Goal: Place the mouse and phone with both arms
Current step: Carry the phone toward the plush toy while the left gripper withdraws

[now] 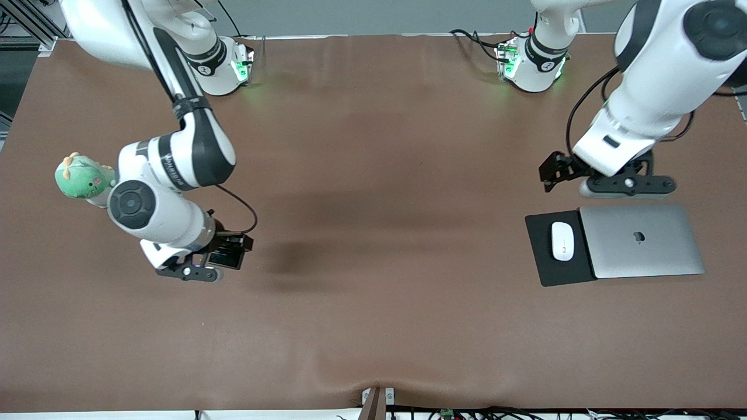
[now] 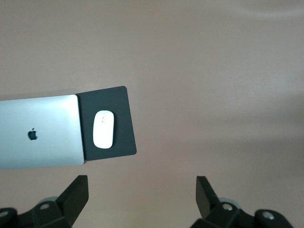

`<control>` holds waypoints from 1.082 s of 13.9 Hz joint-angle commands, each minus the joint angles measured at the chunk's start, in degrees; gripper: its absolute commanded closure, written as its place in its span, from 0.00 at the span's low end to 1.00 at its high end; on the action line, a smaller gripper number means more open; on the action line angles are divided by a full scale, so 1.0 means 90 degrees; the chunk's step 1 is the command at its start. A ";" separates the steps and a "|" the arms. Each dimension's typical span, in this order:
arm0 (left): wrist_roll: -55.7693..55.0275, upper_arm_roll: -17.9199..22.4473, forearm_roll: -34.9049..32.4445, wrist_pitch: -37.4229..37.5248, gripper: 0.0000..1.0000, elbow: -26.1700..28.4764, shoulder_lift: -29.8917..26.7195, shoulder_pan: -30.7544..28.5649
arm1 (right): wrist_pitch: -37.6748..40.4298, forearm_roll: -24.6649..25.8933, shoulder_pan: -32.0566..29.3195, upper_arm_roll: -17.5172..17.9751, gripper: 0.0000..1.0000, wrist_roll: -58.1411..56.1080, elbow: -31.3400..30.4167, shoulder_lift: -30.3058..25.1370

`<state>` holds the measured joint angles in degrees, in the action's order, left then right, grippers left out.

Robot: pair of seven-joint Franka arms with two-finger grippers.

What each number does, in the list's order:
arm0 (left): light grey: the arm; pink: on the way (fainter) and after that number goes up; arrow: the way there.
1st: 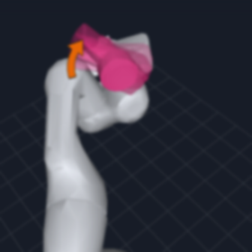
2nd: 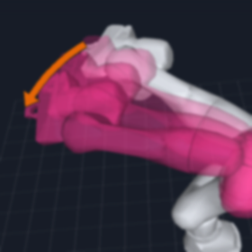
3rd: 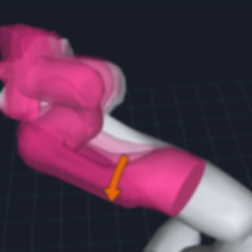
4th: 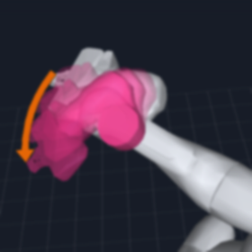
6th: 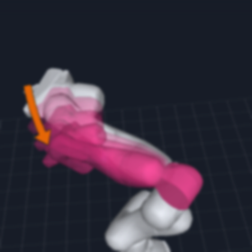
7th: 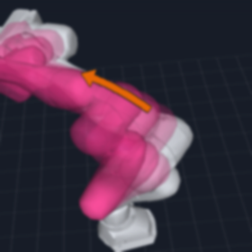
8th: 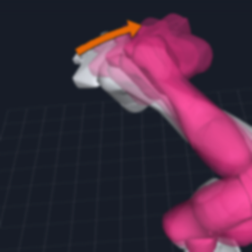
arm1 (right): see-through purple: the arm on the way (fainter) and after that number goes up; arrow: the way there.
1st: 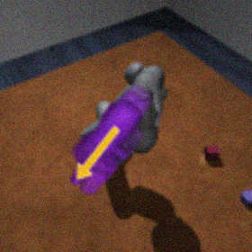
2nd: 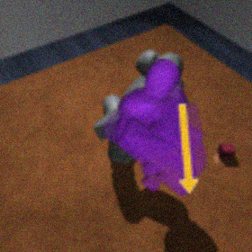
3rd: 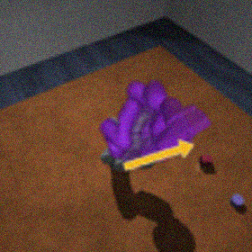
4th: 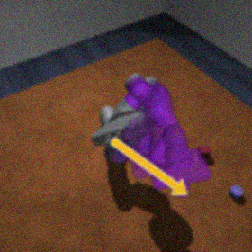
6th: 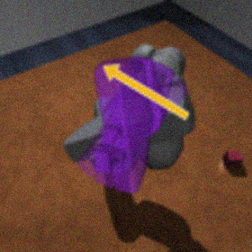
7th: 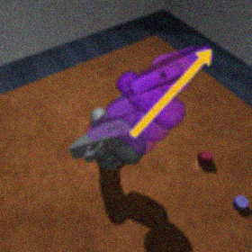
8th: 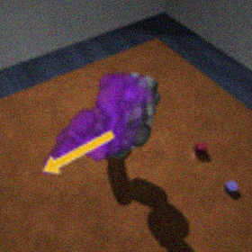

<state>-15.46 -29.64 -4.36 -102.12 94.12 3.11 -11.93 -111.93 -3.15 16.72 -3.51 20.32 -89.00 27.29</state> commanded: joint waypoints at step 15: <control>0.0477 0.2551 0.0525 0.1239 0.00 -0.0547 -0.0393 0.2009 | -0.1821 0.0585 -0.2415 0.0117 1.00 -0.3321 -0.3119 -0.1460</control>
<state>-11.94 -7.30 2.24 -92.18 88.28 0.72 4.95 -126.82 1.00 -4.27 -3.61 -8.35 -113.05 17.45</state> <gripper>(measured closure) 0.000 0.176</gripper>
